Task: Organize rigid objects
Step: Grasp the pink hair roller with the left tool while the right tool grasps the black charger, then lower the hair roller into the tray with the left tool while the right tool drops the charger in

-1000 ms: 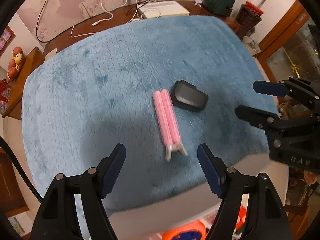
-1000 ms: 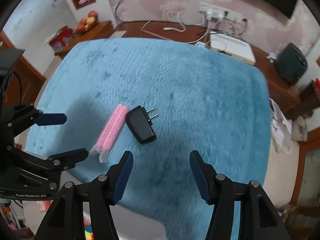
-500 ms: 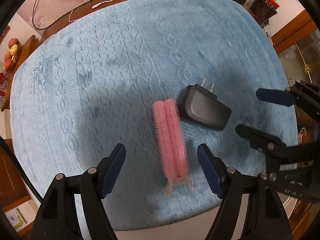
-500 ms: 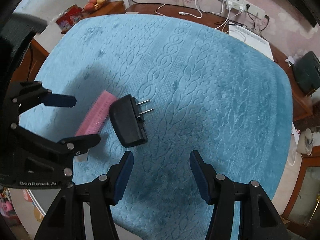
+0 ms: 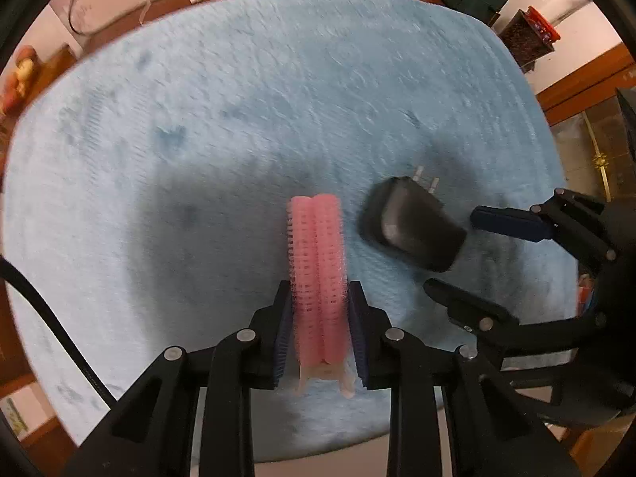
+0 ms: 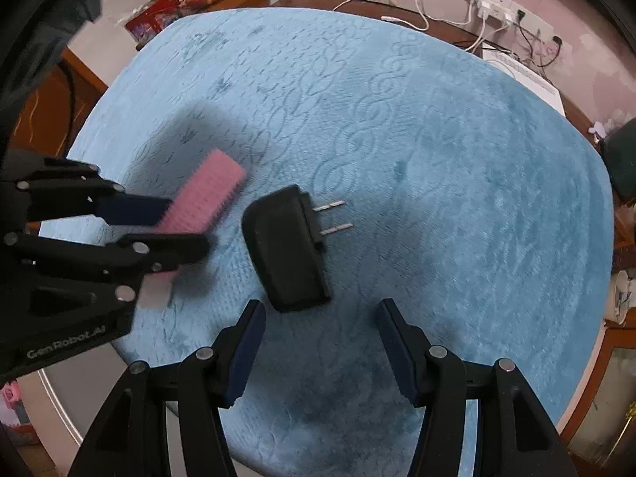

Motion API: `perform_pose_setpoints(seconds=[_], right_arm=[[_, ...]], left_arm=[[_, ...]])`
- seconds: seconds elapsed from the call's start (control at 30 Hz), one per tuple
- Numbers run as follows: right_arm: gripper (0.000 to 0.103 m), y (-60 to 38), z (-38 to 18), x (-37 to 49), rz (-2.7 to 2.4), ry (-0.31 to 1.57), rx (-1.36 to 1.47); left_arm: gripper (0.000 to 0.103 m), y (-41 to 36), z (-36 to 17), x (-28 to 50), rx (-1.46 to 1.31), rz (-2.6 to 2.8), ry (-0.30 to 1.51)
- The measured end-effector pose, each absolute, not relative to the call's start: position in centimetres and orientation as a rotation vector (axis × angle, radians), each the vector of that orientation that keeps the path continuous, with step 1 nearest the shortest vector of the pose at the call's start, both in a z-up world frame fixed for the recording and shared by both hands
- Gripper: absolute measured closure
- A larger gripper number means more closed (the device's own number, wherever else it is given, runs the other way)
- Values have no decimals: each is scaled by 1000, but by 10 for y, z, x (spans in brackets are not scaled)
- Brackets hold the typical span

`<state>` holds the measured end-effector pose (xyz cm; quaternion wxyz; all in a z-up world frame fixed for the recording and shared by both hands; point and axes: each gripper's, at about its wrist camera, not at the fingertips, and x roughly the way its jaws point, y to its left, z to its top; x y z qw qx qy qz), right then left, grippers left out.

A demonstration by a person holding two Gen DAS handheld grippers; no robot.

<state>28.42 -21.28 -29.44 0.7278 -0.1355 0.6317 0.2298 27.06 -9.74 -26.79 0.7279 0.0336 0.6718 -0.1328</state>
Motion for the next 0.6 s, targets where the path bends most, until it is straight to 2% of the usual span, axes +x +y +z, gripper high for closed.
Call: perform_pose_setpoints(seconds=[0.4,0.43,0.53,0.6], right_arm=[[44,-188,-299,298,483,1416,-314],[47,-187,-298,300,477,1414,-319],[63,-182,-296,299,465,1408,-343],[63,-183,-295,300,456,1409,-335]], left_arm=[[75,-61,-249,258,22,-256,1445],[75,-58,-247,257,18,-253,1442],[75,-47,-240,256,0,-252,1435],[75,-43,-236,255,-2,-252,1426]])
